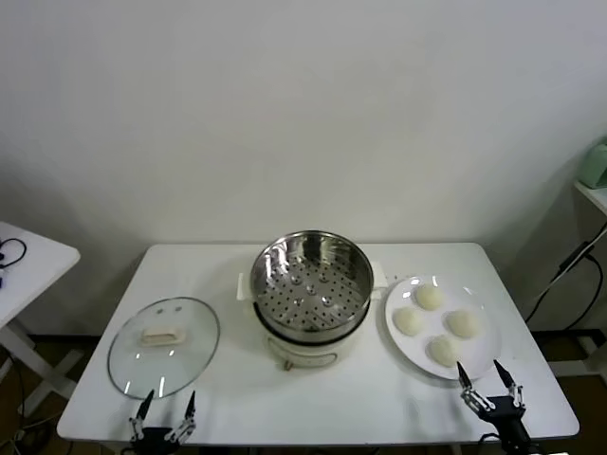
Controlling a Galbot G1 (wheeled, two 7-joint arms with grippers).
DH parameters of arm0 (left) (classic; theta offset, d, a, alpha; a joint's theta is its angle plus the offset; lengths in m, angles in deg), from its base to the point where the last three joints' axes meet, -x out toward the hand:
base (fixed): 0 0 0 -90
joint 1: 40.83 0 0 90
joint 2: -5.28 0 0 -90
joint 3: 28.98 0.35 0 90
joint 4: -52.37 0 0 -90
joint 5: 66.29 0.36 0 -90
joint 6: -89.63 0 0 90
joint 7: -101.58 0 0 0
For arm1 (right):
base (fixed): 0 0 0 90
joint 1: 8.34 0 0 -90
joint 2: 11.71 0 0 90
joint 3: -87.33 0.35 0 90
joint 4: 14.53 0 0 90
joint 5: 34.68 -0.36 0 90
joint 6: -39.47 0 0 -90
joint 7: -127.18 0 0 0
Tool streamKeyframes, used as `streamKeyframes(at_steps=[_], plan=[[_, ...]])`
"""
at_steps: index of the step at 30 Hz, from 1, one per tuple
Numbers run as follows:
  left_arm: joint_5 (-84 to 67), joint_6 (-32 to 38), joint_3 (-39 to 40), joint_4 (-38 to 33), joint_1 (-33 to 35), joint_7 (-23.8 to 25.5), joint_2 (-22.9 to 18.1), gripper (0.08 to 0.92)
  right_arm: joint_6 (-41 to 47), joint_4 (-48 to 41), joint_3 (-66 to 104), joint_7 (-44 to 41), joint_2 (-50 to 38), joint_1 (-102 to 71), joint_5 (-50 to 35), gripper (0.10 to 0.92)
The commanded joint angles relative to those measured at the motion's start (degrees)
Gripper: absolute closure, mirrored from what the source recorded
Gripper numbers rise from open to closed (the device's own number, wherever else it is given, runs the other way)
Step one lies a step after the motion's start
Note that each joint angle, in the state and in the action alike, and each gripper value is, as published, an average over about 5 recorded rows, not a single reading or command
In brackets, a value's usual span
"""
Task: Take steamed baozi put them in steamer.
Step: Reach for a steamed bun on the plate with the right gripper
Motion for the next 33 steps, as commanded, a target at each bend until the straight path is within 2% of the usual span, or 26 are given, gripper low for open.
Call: streamKeyframes(at_steps=[1, 7, 12, 16, 20, 23, 26, 33], plan=[[-0.12, 0.13, 0.22, 0.06, -0.16, -0.03, 0.24, 0.177, 10.81, 4.45, 0.70, 3.89, -2.84, 3.95, -1.33, 0.203], [-0.49, 0.17, 0.43, 0.09, -0.65, 0.01, 0.52, 0.177, 24.81, 5.85, -0.60, 6.90, -10.41, 15.80, -3.81, 0.203], [-1.19, 0.11, 0.42, -0.18, -1.11, 0.17, 0.82, 0.177, 34.79, 0.96, -7.86, 6.55, -17.97, 31.38, -6.64, 0.203], [-1.36, -0.04, 0.40, -0.66, -1.22, 0.33, 1.00, 0.177, 41.17, -4.08, -16.01, 0.54, -23.96, 43.81, -7.12, 0.203], [-1.22, 0.07, 0.55, -0.84, -1.20, 0.51, 1.10, 0.177, 46.49, -9.26, -27.38, -11.21, -31.29, 56.70, -3.91, 0.203], [-1.05, 0.23, 0.75, -0.85, -1.24, 0.63, 0.99, 0.177, 46.20, -13.61, -38.27, -21.25, -35.20, 66.74, 0.89, 0.203], [-0.81, 0.37, 0.98, -0.88, -1.23, 0.70, 0.83, 0.177, 41.21, -18.98, -50.82, -31.55, -36.45, 78.33, 8.30, 0.203], [0.33, 1.04, 1.44, -0.53, -0.89, 0.77, 0.92, 0.177, 29.50, -31.21, -82.84, -51.16, -32.24, 106.42, 21.25, 0.203]])
